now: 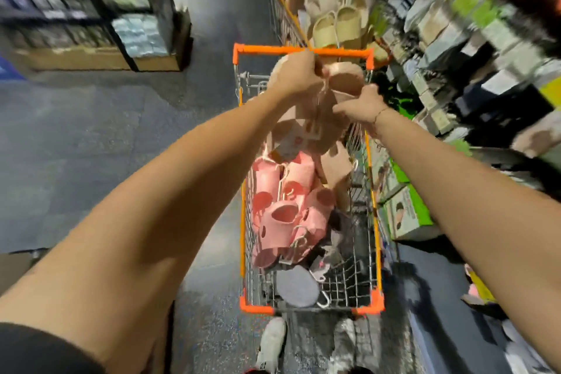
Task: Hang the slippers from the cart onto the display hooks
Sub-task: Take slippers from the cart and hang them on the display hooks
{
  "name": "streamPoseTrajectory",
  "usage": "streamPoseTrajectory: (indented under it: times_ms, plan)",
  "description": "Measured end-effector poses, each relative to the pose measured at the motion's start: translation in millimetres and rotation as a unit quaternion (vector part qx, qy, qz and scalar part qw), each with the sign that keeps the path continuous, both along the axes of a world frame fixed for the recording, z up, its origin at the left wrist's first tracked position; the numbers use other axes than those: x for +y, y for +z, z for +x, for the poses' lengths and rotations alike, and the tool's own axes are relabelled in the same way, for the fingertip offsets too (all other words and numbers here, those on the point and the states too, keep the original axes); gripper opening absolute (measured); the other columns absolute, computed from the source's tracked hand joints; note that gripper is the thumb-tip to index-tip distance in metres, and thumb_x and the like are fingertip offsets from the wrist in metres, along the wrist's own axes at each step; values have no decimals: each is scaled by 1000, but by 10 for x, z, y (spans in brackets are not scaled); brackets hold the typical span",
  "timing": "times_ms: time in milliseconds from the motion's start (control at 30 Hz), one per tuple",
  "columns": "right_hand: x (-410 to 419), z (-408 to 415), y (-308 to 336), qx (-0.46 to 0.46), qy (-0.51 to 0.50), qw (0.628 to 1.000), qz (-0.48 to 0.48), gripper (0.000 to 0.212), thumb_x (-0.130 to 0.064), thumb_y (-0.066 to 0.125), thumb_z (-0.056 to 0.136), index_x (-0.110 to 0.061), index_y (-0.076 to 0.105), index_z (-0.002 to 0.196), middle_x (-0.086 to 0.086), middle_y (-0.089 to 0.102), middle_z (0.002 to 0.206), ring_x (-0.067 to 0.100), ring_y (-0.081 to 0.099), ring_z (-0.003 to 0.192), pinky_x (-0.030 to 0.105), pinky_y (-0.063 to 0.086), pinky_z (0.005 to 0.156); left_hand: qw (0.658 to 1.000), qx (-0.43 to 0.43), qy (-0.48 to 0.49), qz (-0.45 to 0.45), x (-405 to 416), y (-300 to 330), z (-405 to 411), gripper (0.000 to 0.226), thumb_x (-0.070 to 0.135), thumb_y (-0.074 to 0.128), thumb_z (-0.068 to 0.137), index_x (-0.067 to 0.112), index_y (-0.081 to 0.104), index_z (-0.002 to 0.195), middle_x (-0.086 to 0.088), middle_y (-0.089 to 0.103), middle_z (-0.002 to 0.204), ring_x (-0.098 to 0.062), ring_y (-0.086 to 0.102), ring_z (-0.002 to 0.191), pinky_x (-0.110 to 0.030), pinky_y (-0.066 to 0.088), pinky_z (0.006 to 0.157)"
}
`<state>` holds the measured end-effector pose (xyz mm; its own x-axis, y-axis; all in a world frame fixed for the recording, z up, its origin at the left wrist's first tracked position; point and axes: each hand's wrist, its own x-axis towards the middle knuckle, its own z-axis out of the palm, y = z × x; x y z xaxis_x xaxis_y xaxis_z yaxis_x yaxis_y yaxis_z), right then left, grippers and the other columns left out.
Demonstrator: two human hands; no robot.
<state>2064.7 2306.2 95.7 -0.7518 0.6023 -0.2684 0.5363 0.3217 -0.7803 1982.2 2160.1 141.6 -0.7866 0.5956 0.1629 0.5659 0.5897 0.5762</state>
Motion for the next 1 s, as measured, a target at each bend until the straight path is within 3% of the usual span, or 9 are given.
streamPoseTrajectory:
  times_ms: [100, 200, 267, 333, 433, 500, 533, 633, 1000]
  plan:
    - [332, 223, 377, 140, -80, 981, -111, 156, -40, 92, 57, -6, -30, 148, 11, 51, 141, 27, 59, 121, 43, 55, 95, 997, 34, -49, 54, 119, 781, 237, 30, 36, 50, 80, 9, 63, 74, -16, 65, 77, -25, 56, 71, -37, 44, 62]
    - [267, 694, 1029, 210, -135, 964, -91, 100, -32, 79, 79, -4, 15, 150, 12, 57, 131, 26, 62, 112, 37, 56, 87, 984, 58, -99, 139, 287, 1494, 543, 30, 37, 53, 85, 12, 60, 70, -2, 52, 63, -16, 47, 64, -30, 32, 54]
    - [339, 978, 1380, 285, -151, 940, -113, 47, -18, 73, 85, -3, 45, 121, 15, 62, 102, 22, 69, 89, 23, 53, 63, 974, 59, -131, 173, 456, 1874, 749, 28, 36, 57, 88, 13, 64, 73, 5, 52, 63, -11, 47, 64, -25, 33, 53]
    - [382, 1289, 1779, 358, -155, 913, -119, 27, -15, 72, 83, -10, 48, 94, 9, 57, 76, 5, 62, 58, 16, 46, 48, 963, 69, -166, 200, 651, 2240, 1018, 32, 36, 59, 89, 7, 67, 77, 3, 53, 64, -10, 45, 61, -24, 33, 52]
    - [510, 1842, 2310, 457, -189, 857, -145, 28, -40, 52, 95, -12, 54, 95, -5, 68, 57, 6, 63, 47, 18, 51, 47, 939, 94, -222, 246, 912, 2772, 1528, 30, 30, 61, 95, 13, 58, 69, 8, 41, 57, -1, 35, 49, -21, 26, 45]
    - [632, 2216, 2613, 498, -220, 821, -172, 31, -27, 38, 107, -4, 59, 103, -2, 74, 67, 9, 69, 55, 21, 55, 51, 920, 95, -263, 274, 1119, 3060, 1843, 28, 29, 61, 96, 15, 60, 71, 7, 41, 58, 1, 37, 45, -21, 27, 47]
    - [674, 2409, 2780, 512, -229, 815, -148, 22, -19, 52, 103, -2, 60, 114, 3, 77, 83, 13, 72, 67, 26, 58, 57, 908, 82, -289, 292, 1230, 3191, 2013, 29, 32, 61, 94, 13, 63, 73, 6, 45, 60, 2, 38, 47, -21, 29, 49]
    - [747, 3101, 3209, 482, -309, 820, 4, 70, -15, 93, 63, -11, 56, 123, 8, 71, 108, 24, 71, 90, 42, 61, 75, 860, 49, -365, 353, 1525, 3527, 2626, 39, 43, 60, 86, 5, 66, 77, 3, 54, 67, -4, 44, 60, -25, 37, 57]
    - [565, 5706, 4489, 454, -481, 701, 265, 65, -38, 94, 52, -25, 67, 110, -2, 72, 100, 18, 69, 90, 38, 61, 77, 713, 32, -530, 459, 1929, 4585, 5069, 16, 26, 59, 96, 16, 71, 98, 9, 65, 82, -1, 58, 74, -11, 45, 66]
